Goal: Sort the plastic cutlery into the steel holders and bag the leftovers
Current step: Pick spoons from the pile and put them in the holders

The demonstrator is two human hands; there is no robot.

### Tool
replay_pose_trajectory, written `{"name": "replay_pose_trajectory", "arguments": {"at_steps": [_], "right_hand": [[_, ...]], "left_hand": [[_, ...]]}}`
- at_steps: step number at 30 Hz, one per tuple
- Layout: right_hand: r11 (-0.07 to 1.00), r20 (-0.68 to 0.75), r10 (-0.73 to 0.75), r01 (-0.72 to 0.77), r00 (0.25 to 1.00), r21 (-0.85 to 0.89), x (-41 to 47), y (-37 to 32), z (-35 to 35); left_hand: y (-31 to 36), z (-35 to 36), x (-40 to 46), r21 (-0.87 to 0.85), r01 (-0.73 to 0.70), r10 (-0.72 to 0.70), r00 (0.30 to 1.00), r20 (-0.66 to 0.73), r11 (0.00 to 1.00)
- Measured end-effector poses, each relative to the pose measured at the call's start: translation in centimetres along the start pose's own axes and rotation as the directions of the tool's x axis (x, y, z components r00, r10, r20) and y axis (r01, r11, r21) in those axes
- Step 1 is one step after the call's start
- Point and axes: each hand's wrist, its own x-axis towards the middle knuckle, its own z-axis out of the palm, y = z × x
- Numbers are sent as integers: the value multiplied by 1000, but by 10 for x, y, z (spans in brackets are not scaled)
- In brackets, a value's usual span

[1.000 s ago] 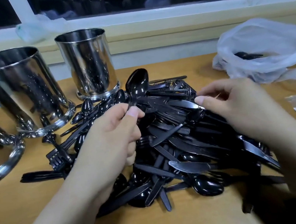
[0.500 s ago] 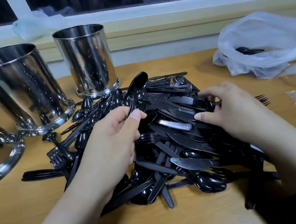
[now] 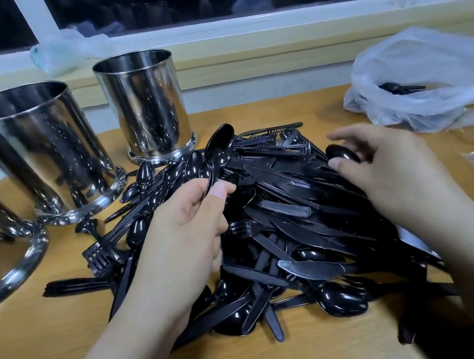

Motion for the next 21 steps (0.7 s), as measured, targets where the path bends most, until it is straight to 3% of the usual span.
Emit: {"name": "replay_pose_trajectory", "arguments": {"at_steps": [3, 6, 8, 11, 14, 16, 19, 21], "right_hand": [[920, -38, 18, -2, 999, 391, 0, -15, -9], [610, 49, 52, -71, 997, 789, -5, -44, -10], [443, 129, 57, -141, 990, 885, -10, -59, -5], [374, 206, 59, -213, 977, 903, -15, -70, 5], [436, 200, 41, -198, 979, 878, -17, -80, 14], [576, 132, -1, -107, 991, 810, -18, -85, 19], [822, 13, -94, 70, 995, 566, -19, -88, 26], [894, -48, -193, 196, 980, 403, -20, -89, 31]], "left_hand": [[2, 1, -1, -54, 15, -15, 1000, 4, 998], [4, 2, -3, -70, 17, -15, 999, 28, 997], [5, 4, -5, -44, -9, 10, 999, 34, 999], [6, 6, -9, -3, -59, 59, 997, 48, 998], [7, 5, -13, -74, 3, 2, 998, 68, 997], [9, 4, -16, -142, 76, -63, 993, 99, 987], [14, -1, -19, -212, 151, -121, 982, 146, 966], [13, -6, -20, -207, 154, -123, 981, 153, 966]]}}
